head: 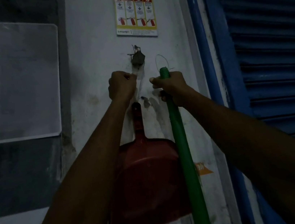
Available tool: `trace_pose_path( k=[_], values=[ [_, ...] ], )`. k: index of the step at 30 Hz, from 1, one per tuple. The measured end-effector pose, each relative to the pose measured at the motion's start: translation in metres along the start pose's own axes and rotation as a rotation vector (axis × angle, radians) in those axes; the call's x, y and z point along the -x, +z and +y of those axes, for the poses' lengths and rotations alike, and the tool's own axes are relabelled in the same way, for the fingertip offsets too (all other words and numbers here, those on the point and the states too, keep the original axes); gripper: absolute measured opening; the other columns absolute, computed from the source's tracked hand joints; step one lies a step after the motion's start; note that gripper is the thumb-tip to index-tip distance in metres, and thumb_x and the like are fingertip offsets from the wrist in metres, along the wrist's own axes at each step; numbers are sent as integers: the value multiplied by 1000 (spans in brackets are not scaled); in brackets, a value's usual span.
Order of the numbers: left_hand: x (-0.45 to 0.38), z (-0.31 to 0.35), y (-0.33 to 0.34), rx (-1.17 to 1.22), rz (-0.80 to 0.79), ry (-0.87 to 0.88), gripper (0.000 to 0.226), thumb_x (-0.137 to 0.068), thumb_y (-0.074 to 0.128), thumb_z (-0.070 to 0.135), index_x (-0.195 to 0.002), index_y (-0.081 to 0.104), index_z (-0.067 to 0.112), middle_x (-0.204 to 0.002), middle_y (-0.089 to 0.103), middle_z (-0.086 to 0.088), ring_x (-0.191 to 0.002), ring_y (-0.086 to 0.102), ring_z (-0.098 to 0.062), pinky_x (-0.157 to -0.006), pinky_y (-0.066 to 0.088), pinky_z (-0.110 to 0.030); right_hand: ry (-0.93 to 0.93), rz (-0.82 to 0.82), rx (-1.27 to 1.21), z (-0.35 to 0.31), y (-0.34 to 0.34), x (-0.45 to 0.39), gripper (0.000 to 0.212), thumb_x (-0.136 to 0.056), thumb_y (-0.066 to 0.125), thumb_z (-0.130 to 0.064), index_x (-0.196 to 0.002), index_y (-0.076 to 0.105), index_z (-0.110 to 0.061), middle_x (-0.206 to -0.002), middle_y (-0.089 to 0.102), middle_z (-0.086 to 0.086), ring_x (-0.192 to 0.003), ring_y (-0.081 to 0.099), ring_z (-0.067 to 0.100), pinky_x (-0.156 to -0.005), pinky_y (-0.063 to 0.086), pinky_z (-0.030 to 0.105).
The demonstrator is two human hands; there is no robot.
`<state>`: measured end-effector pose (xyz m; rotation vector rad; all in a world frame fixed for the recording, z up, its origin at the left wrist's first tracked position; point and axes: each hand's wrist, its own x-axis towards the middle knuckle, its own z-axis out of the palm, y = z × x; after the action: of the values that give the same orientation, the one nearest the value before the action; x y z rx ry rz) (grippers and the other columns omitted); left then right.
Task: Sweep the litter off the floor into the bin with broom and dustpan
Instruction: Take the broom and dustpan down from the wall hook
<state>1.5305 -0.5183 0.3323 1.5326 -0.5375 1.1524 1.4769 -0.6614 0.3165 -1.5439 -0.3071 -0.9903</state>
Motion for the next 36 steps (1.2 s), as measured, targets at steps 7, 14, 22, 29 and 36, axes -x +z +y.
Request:
trace_pose_path(
  k=[7,14,22,29,36],
  values=[
    [-21,-3,7,157,-86,111,10,-91,71,19,-84,76,14,-80,75,-8,-71,72,-26,-68,63,-48,40,-59,-17,-2,19,-11,37,-83,78,-13,-112,66,6,-97,73,22,-47,59,16,-43,45,22],
    [-38,21,-2,215,2,267,23,-92,71,28,-101,80,8,-92,77,-8,-80,73,-22,-73,62,-46,21,-54,-103,-35,24,-16,15,-81,78,-5,-91,67,-7,-75,66,9,-43,55,13,-41,41,21],
    [-39,37,-19,288,-44,267,10,-93,69,22,-94,77,15,-92,76,-7,-80,70,-19,-66,52,-28,-34,81,-218,-55,7,-23,17,-79,80,-6,-91,68,-8,-78,66,9,-44,51,13,-42,41,22],
    [15,45,-40,297,-154,201,12,-98,65,19,-88,73,17,-86,74,-9,-66,67,-15,-45,46,-22,-8,-99,-212,-58,-21,27,20,-81,78,-7,-98,67,-10,-88,69,9,-48,53,11,-43,43,22],
    [137,27,-57,417,-221,-93,15,-102,58,11,-91,69,11,-77,68,-4,-60,68,-14,-53,51,-26,146,-267,-243,8,-65,142,26,-90,73,-19,-112,65,-10,-108,75,6,-51,51,12,-39,39,22]
  ],
)
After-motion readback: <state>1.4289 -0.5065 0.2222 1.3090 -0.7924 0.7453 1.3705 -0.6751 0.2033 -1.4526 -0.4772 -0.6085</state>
